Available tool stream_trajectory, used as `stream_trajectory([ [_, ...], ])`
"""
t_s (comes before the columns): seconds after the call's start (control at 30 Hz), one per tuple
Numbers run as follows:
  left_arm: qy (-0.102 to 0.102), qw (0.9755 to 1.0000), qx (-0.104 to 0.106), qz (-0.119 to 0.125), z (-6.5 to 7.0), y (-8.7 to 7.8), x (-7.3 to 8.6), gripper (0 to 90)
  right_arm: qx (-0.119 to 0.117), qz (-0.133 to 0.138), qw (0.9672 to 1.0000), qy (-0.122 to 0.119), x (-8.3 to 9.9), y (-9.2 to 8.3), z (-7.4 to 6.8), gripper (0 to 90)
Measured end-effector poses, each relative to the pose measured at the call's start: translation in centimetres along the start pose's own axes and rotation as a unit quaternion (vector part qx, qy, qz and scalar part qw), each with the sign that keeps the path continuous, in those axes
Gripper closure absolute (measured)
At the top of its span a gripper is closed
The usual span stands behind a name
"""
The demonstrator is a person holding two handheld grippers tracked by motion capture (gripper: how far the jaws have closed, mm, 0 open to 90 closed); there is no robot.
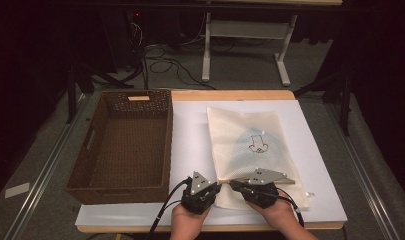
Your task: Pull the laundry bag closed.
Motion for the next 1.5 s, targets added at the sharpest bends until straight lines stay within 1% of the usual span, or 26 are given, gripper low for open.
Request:
stream_trajectory([
  [0.13, 0.004, 1.0, -0.001, -0.002, 0.2, 0.1, 0.0, 84.7, -0.001, 0.0, 1.0, -0.001, 0.1, -0.1, 0.1, 87.8],
  [0.17, 0.004, 1.0, -0.004, -0.001, 0.2, 0.1, 0.0, 84.7, -0.001, 0.001, 1.0, -0.001, 0.1, -0.1, 0.1, 87.8],
  [0.23, 0.003, 1.0, -0.006, 0.0, 0.0, 0.0, -0.1, 84.7, 0.003, -0.002, 1.0, -0.002, 0.2, -0.2, 0.3, 87.8],
  [0.27, 0.0, 1.0, -0.007, 0.003, 0.0, -0.1, -0.1, 84.8, 0.006, -0.005, 1.0, 0.001, 0.3, -0.2, 0.4, 87.9],
  [0.37, -0.008, 0.9999, -0.007, 0.01, -0.4, -0.4, -0.2, 84.7, 0.012, -0.004, 0.9998, 0.013, 0.5, -0.5, 1.1, 87.9],
  [0.47, -0.007, 0.9999, -0.007, 0.011, -0.3, -0.4, -0.2, 84.6, 0.014, -0.006, 0.9996, 0.023, 0.8, -0.8, 1.8, 87.8],
  [0.7, -0.006, 0.9999, -0.005, 0.009, -0.4, -0.5, -0.2, 84.3, 0.018, -0.008, 0.9994, 0.027, 1.4, -1.4, 2.5, 87.8],
  [0.9, -0.005, 0.9999, -0.006, 0.007, -0.5, -0.4, -0.2, 84.1, 0.016, -0.014, 0.9993, 0.029, 1.7, -1.6, 2.9, 87.7],
  [1.27, -0.006, 0.9999, -0.007, 0.005, -0.5, -0.4, -0.1, 83.9, 0.028, -0.017, 0.9988, 0.038, 2.6, -2.6, 4.0, 87.6],
  [1.33, -0.006, 0.9999, -0.007, 0.007, -0.5, -0.4, -0.1, 83.9, 0.035, -0.016, 0.9985, 0.04, 2.7, -2.9, 4.4, 87.7],
  [1.5, -0.007, 0.9999, -0.006, 0.007, -0.5, -0.4, -0.2, 83.9, 0.041, -0.011, 0.998, 0.048, 3.1, -3.7, 5.4, 87.7],
])
Point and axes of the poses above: each handheld gripper's, and its own axes: y roughly forward along the jaws, x roughly out of its underside, z roughly to its right, the point moved 5 cm from there along y, roughly forward along the jaws, and after that the axes turned 10 degrees about x, right-handed, at the moved point
